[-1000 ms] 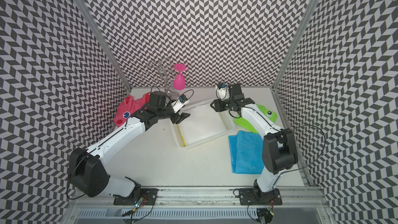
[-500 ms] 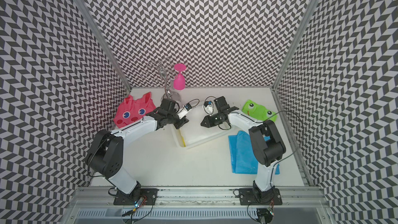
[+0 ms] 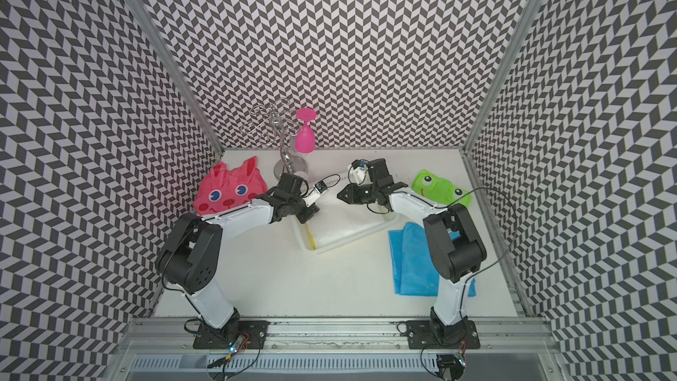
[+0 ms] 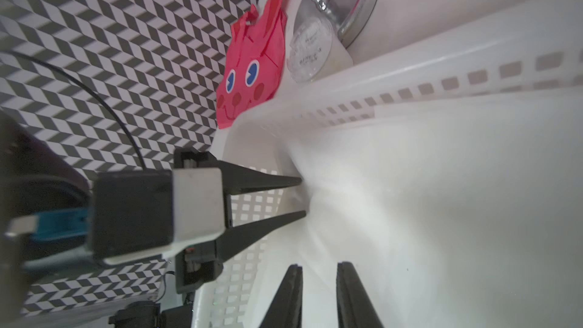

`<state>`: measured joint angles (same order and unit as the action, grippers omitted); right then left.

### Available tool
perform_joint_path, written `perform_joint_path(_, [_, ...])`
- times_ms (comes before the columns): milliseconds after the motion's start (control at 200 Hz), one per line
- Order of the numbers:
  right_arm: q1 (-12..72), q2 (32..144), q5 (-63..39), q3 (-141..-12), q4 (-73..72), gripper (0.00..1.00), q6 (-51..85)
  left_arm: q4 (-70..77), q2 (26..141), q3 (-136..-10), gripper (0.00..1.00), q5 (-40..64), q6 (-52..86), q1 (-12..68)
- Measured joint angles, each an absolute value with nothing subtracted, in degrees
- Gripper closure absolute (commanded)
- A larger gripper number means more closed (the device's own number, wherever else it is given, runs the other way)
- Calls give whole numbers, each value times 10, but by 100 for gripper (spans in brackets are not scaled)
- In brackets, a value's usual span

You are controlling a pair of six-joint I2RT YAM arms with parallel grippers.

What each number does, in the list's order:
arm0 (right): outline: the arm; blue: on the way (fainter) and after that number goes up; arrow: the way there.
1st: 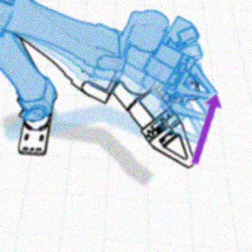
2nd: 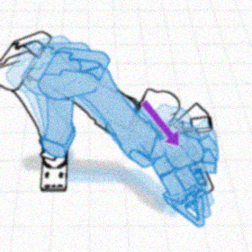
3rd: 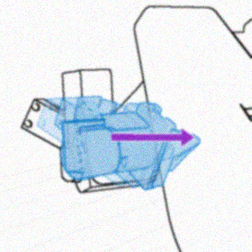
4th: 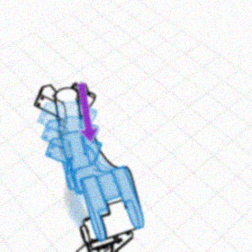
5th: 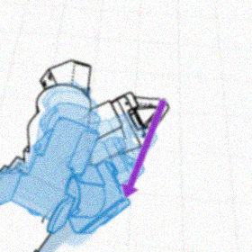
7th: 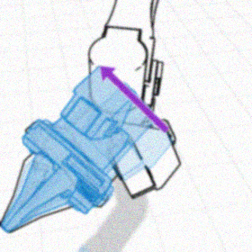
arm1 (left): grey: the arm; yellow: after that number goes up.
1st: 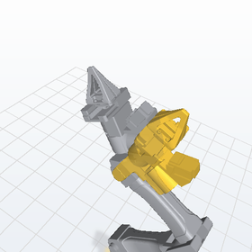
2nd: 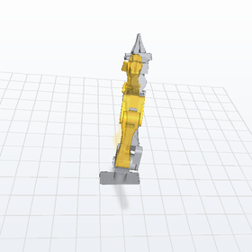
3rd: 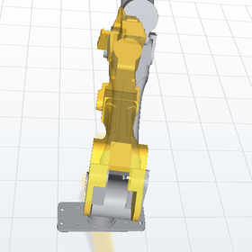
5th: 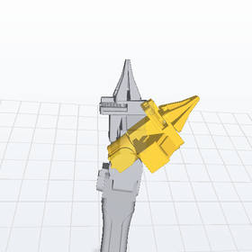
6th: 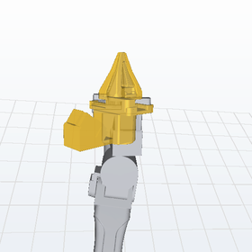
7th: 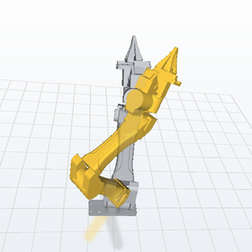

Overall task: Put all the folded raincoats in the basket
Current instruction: Place the raincoat in the basket.

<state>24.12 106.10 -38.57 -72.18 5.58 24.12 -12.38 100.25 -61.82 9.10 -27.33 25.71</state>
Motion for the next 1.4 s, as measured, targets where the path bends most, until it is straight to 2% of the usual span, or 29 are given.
perform_joint_path(270, [236,1122,-365,-744,-20,81,279,-105,1003,-606,64,90,-273,257])
perform_joint_path(491, [237,1170,-255,-744,-31,84,280,-103,1008,-606,64,113,-271,249])
perform_joint_path(761, [248,1163,-116,-721,-39,83,259,-107,1012,-608,62,163,-276,224])
perform_joint_path(916, [253,1142,-133,-713,-19,79,224,-137,1011,-608,61,185,-288,214])
perform_joint_path(1187, [260,1048,-179,-774,133,78,144,-235,986,-671,55,282,-303,178])
perform_joint_path(1252, [264,1024,-173,-771,153,77,138,-236,972,-685,45,301,-298,167])
perform_joint_path(1402, [274,1017,-161,-763,155,78,130,-184,943,-677,46,277,-275,163])
